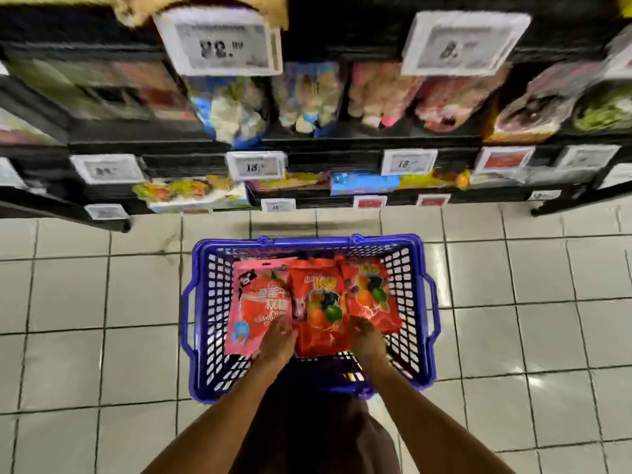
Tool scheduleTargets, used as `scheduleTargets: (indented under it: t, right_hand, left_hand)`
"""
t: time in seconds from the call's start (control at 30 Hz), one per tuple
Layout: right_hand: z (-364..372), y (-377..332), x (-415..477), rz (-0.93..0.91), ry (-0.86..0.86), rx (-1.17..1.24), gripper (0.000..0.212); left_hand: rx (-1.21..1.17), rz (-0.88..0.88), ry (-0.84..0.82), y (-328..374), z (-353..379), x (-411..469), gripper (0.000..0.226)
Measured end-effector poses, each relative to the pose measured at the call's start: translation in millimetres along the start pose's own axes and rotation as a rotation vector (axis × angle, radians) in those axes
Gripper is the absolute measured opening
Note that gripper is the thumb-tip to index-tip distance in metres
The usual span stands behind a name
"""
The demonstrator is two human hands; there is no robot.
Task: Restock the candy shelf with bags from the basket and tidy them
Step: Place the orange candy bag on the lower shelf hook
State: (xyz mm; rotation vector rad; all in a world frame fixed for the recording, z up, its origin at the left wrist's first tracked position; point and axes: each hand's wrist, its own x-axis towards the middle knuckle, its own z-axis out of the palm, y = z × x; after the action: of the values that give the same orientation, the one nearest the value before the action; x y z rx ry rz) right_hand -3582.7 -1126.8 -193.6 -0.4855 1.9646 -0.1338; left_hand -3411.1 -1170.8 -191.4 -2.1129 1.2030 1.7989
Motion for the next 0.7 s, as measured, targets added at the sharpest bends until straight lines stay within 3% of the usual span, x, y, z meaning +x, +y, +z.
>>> scheduleTargets:
  t: [0.13, 0.23, 0.43, 0.53, 0.6, 0.7]
  right_hand:
    - [20, -3, 32, -0.009, 0.125, -0.12, 0.028]
    - [27, -6, 41, 0.017, 0.16, -0.114, 0.039]
    - [15, -15, 26, 0.119, 0.035, 0.12, 0.029]
    - [2, -13, -5, 0.217, -0.039, 0.354, 0.024]
    - [-11, -15, -33, 0.24, -0.119, 0.37, 0.025]
    - [-33, -23, -75, 0.237, -0.179, 0.448, 0.011]
  left_hand:
    - [-0.009, 0.017, -0.018, -2, 12, 31, 0.048]
    - [-0.08, -0.023, 0.017, 4, 17, 44, 0.037]
    - [0.189, 0.019, 0.096, 12, 13, 28, 0.037]
    - [0.33, 0.1, 0.216, 10, 6, -3, 0.028]
    - [0.221, 0.157, 0.277, 14, -4, -30, 0.018]
    - [0.031, 0.238, 0.241, 31, -25, -75, 0.014]
